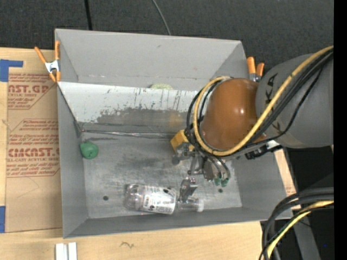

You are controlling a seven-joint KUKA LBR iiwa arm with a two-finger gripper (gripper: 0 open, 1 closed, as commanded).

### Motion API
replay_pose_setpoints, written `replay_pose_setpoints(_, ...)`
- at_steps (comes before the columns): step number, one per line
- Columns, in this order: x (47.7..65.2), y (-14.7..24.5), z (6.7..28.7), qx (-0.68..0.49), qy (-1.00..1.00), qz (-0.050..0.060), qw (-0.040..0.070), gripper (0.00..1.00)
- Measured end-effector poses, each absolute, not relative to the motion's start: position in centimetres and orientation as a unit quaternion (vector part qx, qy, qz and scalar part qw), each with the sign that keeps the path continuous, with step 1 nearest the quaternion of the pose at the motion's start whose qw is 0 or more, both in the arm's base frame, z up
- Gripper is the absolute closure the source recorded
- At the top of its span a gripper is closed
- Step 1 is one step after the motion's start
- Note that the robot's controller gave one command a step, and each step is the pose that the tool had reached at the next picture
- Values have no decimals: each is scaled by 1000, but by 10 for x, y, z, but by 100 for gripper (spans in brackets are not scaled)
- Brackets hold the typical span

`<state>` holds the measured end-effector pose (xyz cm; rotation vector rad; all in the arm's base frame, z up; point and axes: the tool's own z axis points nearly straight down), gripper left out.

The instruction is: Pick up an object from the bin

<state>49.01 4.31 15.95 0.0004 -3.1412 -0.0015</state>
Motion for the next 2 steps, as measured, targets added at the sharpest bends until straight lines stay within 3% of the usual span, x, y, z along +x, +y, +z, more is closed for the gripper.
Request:
replay_pose_setpoints(1,484,99,86,2,-1000,-1,-2,0)
replay_pose_setpoints(2,484,104,81,3,-1000,-1,-3,0)
